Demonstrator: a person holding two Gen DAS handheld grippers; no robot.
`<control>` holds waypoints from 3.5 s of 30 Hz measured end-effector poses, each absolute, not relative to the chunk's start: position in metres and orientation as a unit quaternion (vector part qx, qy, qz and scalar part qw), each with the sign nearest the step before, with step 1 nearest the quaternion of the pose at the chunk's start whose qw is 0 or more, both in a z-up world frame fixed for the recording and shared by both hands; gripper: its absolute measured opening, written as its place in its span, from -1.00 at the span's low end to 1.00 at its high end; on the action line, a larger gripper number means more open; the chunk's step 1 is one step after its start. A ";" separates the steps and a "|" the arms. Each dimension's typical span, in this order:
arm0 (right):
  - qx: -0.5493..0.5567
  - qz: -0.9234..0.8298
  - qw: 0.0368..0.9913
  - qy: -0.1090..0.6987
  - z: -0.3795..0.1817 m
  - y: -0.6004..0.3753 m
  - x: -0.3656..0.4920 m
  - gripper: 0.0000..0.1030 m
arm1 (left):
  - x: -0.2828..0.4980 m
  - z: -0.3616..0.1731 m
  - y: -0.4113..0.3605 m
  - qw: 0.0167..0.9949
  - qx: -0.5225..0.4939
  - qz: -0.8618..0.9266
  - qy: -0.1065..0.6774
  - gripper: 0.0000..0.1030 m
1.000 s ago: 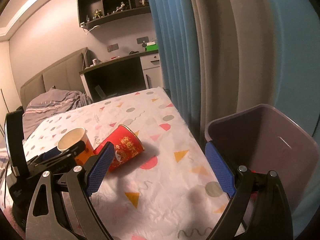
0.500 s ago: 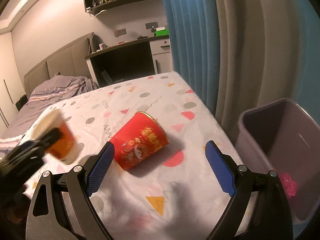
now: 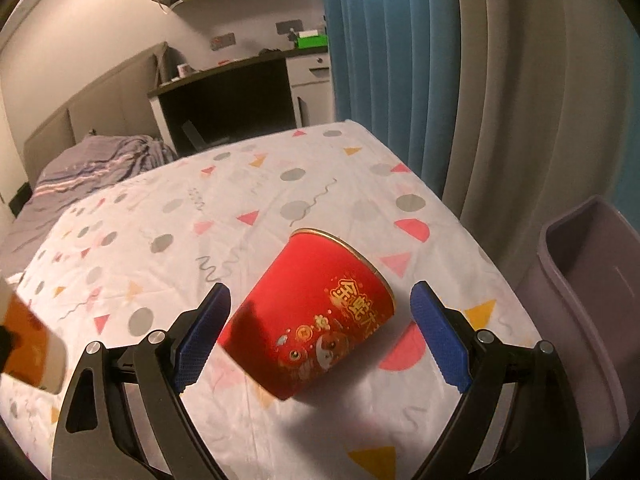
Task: Collect trash
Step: 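Grasp the white-and-orange paper cup with the left tool while the right tool grasps the red cup, then carry the paper cup and red cup over the grey bin, then open both tools to drop both cups into the bin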
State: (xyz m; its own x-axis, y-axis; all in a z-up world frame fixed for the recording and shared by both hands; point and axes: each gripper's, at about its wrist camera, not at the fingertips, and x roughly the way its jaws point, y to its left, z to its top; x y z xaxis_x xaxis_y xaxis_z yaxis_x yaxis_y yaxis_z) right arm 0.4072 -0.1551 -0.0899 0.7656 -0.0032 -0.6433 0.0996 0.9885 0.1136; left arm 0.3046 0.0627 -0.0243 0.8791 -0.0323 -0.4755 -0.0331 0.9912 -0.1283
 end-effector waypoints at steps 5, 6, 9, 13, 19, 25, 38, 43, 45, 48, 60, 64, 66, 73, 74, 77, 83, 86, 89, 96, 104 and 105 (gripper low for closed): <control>0.075 -0.030 0.931 0.355 -0.097 -0.152 0.417 0.60 | 0.303 -0.026 0.064 0.966 -0.073 -0.011 0.247 0.13; 0.075 -0.030 0.930 0.358 -0.097 -0.151 0.418 0.55 | 0.303 -0.027 0.064 0.966 -0.074 -0.012 0.247 0.13; 0.072 -0.028 0.928 0.365 -0.100 -0.148 0.420 0.36 | 0.303 -0.028 0.065 0.966 -0.078 -0.015 0.248 0.13; 0.060 -0.022 0.930 0.362 -0.101 -0.144 0.417 0.25 | 0.303 -0.029 0.066 0.965 -0.078 -0.016 0.250 0.13; 0.054 -0.013 0.935 0.350 -0.098 -0.146 0.407 0.19 | 0.304 -0.032 0.061 0.965 -0.068 -0.021 0.251 0.13; 0.054 -0.005 0.943 0.327 -0.082 -0.156 0.380 0.19 | 0.304 -0.035 0.054 0.965 -0.055 -0.026 0.253 0.13; 0.049 0.002 0.963 0.266 -0.037 -0.202 0.312 0.20 | 0.284 -0.021 0.012 0.968 -0.021 -0.059 0.244 0.13; 0.056 0.001 0.969 0.242 -0.021 -0.224 0.286 0.20 | 0.271 -0.007 -0.013 0.968 -0.020 -0.081 0.236 0.13; 0.059 -0.002 0.971 0.232 -0.016 -0.234 0.276 0.20 | 0.266 -0.002 -0.026 0.969 -0.012 -0.090 0.231 0.13; 0.063 -0.010 0.973 0.223 -0.012 -0.248 0.264 0.20 | 0.259 0.006 -0.053 0.968 -0.001 -0.113 0.224 0.13; 0.076 -0.085 0.972 0.206 -0.026 -0.338 0.226 0.20 | 0.255 0.014 -0.182 0.949 0.017 -0.234 0.210 0.13; 0.088 -0.119 0.967 0.207 -0.035 -0.374 0.221 0.21 | 0.258 0.008 -0.219 0.939 0.017 -0.270 0.212 0.13; 0.094 -0.130 0.965 0.209 -0.040 -0.388 0.219 0.21 | 0.261 0.004 -0.234 0.933 0.015 -0.286 0.216 0.13; 0.105 -0.145 0.960 0.214 -0.054 -0.412 0.223 0.22 | 0.274 -0.018 -0.271 0.916 0.025 -0.326 0.234 0.13; 0.105 -0.145 0.960 0.216 -0.056 -0.414 0.225 0.22 | 0.275 -0.021 -0.274 0.913 0.027 -0.330 0.237 0.13; 0.105 -0.147 0.959 0.219 -0.060 -0.418 0.226 0.22 | 0.278 -0.028 -0.281 0.906 0.025 -0.344 0.246 0.13; 0.107 -0.151 0.956 0.226 -0.064 -0.424 0.239 0.23 | 0.287 -0.043 -0.290 0.893 0.020 -0.363 0.266 0.17; 0.105 -0.151 0.956 0.230 -0.068 -0.426 0.240 0.23 | 0.289 -0.049 -0.292 0.887 0.015 -0.372 0.275 0.22; 0.110 -0.151 0.954 0.235 -0.070 -0.429 0.244 0.24 | 0.290 -0.052 -0.294 0.882 0.018 -0.379 0.281 0.27; 0.111 -0.148 0.954 0.238 -0.071 -0.428 0.251 0.24 | 0.288 -0.054 -0.284 0.887 0.017 -0.364 0.285 0.61; 0.101 -0.134 0.959 0.226 -0.065 -0.413 0.245 0.48 | 0.271 -0.041 -0.239 0.925 0.029 -0.276 0.259 0.88; 0.097 -0.133 0.960 0.224 -0.064 -0.410 0.243 0.53 | 0.267 -0.038 -0.232 0.931 0.032 -0.260 0.253 0.88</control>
State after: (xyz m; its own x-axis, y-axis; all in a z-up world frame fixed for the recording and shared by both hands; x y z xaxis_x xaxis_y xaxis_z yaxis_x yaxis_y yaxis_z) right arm 0.2427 -0.4104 -0.0638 0.8639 -0.2126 -0.4566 0.3000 0.9454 0.1273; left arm 0.2668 -0.2324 -0.0380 0.7372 -0.4674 -0.4879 0.4995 0.8633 -0.0723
